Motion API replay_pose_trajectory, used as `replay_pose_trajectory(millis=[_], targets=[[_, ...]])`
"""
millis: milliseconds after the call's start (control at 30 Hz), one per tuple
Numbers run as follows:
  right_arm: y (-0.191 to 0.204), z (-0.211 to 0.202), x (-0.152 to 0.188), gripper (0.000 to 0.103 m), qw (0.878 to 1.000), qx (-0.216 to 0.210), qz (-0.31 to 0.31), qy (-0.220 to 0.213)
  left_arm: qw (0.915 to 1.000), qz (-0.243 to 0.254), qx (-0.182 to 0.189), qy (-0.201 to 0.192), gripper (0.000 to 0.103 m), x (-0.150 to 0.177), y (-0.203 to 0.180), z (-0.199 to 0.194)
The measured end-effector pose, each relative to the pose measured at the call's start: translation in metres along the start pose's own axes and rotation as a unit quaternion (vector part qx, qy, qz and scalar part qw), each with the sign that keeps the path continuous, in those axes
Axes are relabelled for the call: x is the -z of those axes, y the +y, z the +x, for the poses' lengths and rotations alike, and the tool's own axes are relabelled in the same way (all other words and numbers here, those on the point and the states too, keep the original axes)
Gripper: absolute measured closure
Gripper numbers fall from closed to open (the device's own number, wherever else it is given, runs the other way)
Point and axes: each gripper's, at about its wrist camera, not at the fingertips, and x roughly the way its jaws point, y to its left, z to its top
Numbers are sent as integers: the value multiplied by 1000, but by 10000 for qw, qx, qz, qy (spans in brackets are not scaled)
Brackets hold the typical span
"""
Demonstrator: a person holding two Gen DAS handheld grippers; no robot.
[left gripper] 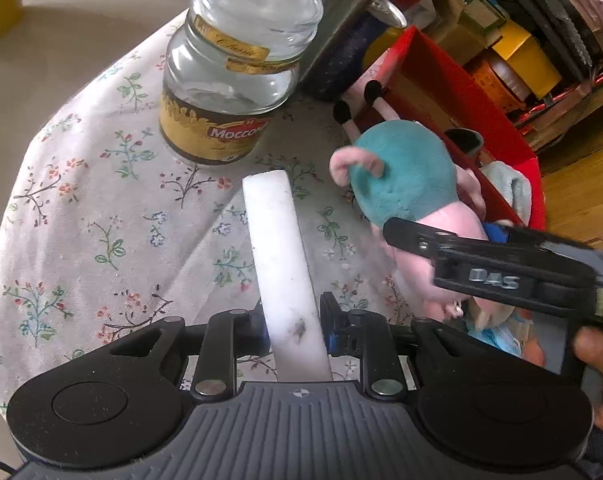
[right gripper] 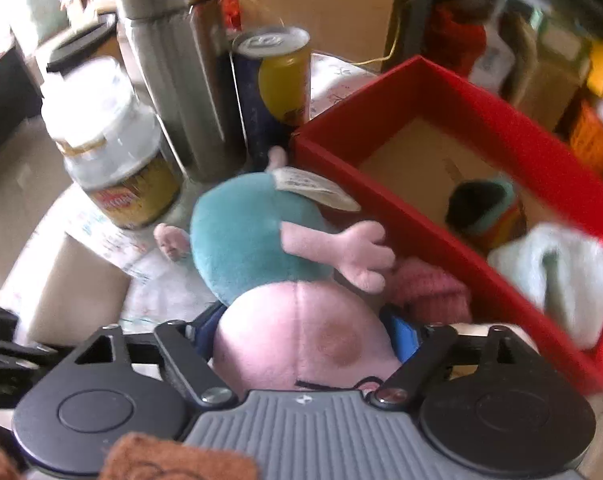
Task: Organize soft objects
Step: 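Grasp the pink pig plush with the right tool while the left tool holds the sponge, then carry the sponge and pig plush into the red box and open both tools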
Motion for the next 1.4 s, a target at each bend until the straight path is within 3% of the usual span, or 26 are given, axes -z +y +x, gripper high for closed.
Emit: replay_pose_trajectory(millis=[267, 367, 533, 567, 633, 700, 833, 1000, 1067, 1233, 1400], targets=[[-24, -42, 18, 53, 9882, -1100, 1044, -229, 9998, 107, 48, -138, 80, -1, -14, -7], [-32, -55, 30, 53, 9854, -1105, 1257, -302, 9993, 339, -20, -135, 80, 1, -26, -4], [-45, -74, 48, 53, 9828, -1098, 1428, -413, 9975, 515, -492, 15, 75, 6, -33, 20], [-47, -76, 50, 53, 9817, -1113, 1486, -426, 9972, 510, -547, 49, 72, 5, -34, 25], [-50, -75, 52, 52, 9797, -1160, 1580, -421, 9968, 475, -625, 127, 48, 4, -35, 36], [-50, -73, 50, 52, 9786, -1185, 1627, -435, 9962, 457, -738, 59, 34, 3, -35, 41], [-50, -78, 53, 52, 9794, -1195, 1553, -480, 9932, 467, -1063, 34, 43, 3, -36, 52], [-56, -84, 57, 52, 9786, -1180, 1605, -520, 9958, 458, -797, 10, 42, 5, -50, 54], [-58, -85, 58, 52, 9779, -1175, 1634, -564, 9949, 616, -800, -5, 50, 7, -58, 56], [-65, -89, 63, 52, 9768, -1084, 1747, -607, 9896, 848, -1158, -90, 84, 8, -62, 61], [-70, -94, 65, 52, 9736, -1045, 1888, -739, 9922, 830, -927, -112, 84, 10, -58, 54]])
